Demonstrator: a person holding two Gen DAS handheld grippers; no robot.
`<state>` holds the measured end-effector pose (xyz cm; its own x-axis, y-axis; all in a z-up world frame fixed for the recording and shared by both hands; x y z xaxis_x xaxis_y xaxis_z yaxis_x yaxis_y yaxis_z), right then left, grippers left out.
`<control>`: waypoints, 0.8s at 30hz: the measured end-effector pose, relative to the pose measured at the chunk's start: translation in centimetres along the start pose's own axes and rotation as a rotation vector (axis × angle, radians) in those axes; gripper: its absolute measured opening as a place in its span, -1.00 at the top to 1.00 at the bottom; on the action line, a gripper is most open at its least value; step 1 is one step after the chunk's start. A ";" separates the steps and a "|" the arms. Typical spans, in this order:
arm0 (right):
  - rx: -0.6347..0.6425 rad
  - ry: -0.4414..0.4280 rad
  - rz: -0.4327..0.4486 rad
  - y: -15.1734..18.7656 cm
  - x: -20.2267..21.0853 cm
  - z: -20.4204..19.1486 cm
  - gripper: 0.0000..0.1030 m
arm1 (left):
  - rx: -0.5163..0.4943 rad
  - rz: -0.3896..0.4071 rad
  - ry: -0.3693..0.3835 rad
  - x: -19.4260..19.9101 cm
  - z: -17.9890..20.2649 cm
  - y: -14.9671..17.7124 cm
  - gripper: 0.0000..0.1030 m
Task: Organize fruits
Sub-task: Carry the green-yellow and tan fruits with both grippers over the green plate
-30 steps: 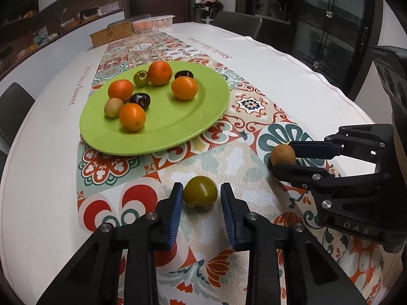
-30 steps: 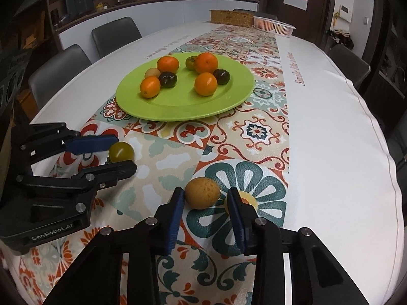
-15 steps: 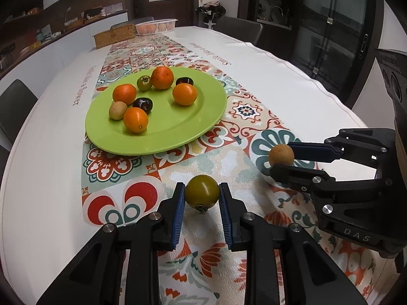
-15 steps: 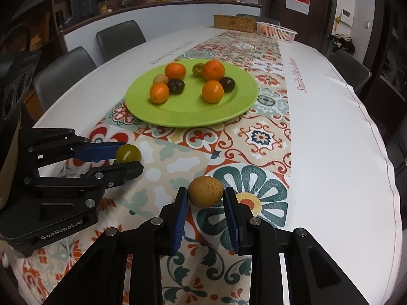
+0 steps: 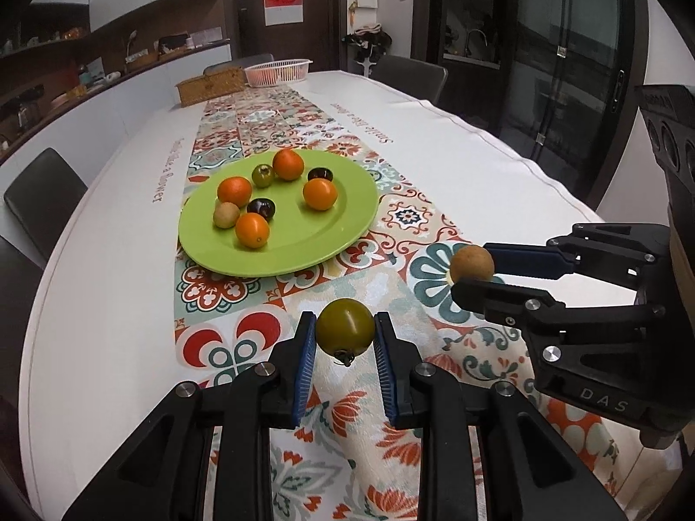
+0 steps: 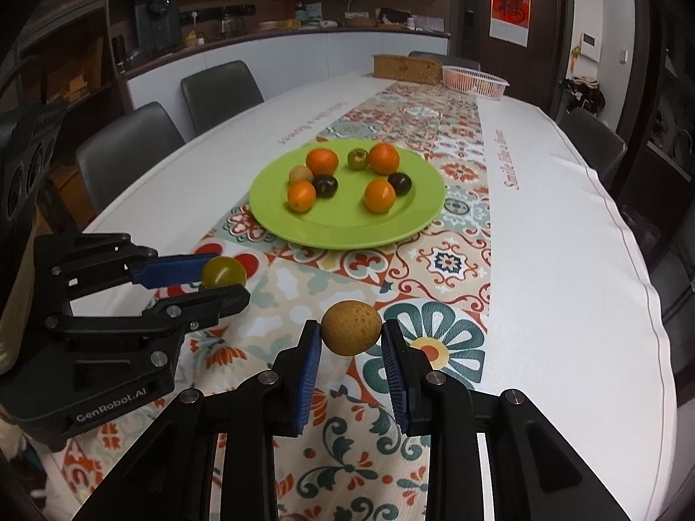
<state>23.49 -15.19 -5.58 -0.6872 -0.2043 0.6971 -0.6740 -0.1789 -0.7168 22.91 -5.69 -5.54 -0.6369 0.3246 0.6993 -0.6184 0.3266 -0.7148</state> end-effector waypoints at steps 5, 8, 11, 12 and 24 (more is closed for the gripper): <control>0.003 -0.009 0.035 -0.7 1.3 -0.3 0.42 | 0.013 0.034 -0.015 1.4 0.0 -0.6 0.48; 0.004 -0.012 0.058 -1.3 2.0 -0.4 0.42 | 0.015 0.059 -0.026 2.2 -0.1 -1.2 0.48; 0.002 -0.011 0.080 -1.9 2.6 -0.4 0.42 | 0.013 0.081 -0.036 2.9 -0.3 -1.9 0.48; 0.001 -0.010 0.085 -2.0 2.7 -0.4 0.42 | 0.014 0.087 -0.038 3.0 -0.4 -2.1 0.48; -0.004 -0.010 0.142 -5.1 2.9 -0.4 0.42 | 0.029 0.146 -0.069 3.5 -1.9 -5.0 0.48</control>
<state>24.81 -14.45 0.08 -0.7731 -0.2372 0.5882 -0.5709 -0.1436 -0.8083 24.68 -4.51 0.52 -0.7508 0.3045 0.5861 -0.5288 0.2546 -0.8097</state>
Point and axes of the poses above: each gripper's, at about its wrist camera, not at the fingertips, and x roughly against the way its jaws point, z to its right, y to its underside, the point moved 5 cm from there along -x, roughly the way its jaws point, and after that the axes turned 2 degrees about z, right-handed, at the moved point
